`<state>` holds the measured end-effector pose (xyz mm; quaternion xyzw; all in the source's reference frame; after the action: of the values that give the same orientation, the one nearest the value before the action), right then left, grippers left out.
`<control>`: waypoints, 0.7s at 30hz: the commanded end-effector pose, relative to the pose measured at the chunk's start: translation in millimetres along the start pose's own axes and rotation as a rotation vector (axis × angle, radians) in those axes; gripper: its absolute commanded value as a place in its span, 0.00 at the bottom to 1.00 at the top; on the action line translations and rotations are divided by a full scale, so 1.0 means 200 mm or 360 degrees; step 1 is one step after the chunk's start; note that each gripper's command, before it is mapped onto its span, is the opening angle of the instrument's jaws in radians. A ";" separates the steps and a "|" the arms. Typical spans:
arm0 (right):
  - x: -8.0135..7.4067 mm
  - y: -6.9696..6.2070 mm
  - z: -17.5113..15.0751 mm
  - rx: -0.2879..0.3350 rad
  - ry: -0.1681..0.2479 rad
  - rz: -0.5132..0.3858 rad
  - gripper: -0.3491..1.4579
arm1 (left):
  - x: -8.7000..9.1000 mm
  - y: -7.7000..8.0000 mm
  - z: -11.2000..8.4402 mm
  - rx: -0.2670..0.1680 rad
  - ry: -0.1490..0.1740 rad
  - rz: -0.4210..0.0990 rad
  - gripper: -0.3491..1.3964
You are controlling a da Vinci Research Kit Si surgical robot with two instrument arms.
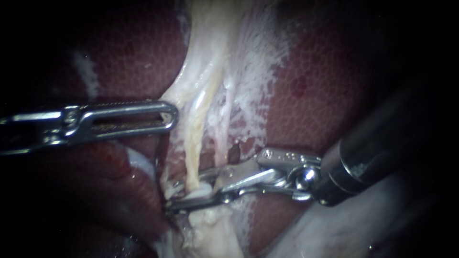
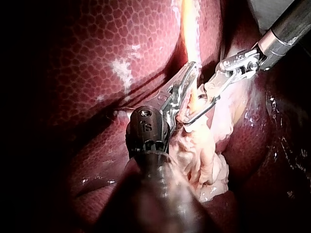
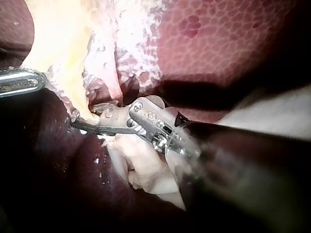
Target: Clipping second clip left tube
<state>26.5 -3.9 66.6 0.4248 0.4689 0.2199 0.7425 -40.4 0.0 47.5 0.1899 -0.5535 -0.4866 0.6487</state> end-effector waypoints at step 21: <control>-0.002 0.001 0.000 -0.0007 0.0003 -0.0005 0.00 | 0.000 0.000 0.000 0.0000 0.0000 0.0001 0.00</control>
<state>26.4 -3.9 67.0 0.4223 0.4697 0.2204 0.7433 -40.4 0.0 47.5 0.1898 -0.5533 -0.4867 0.6488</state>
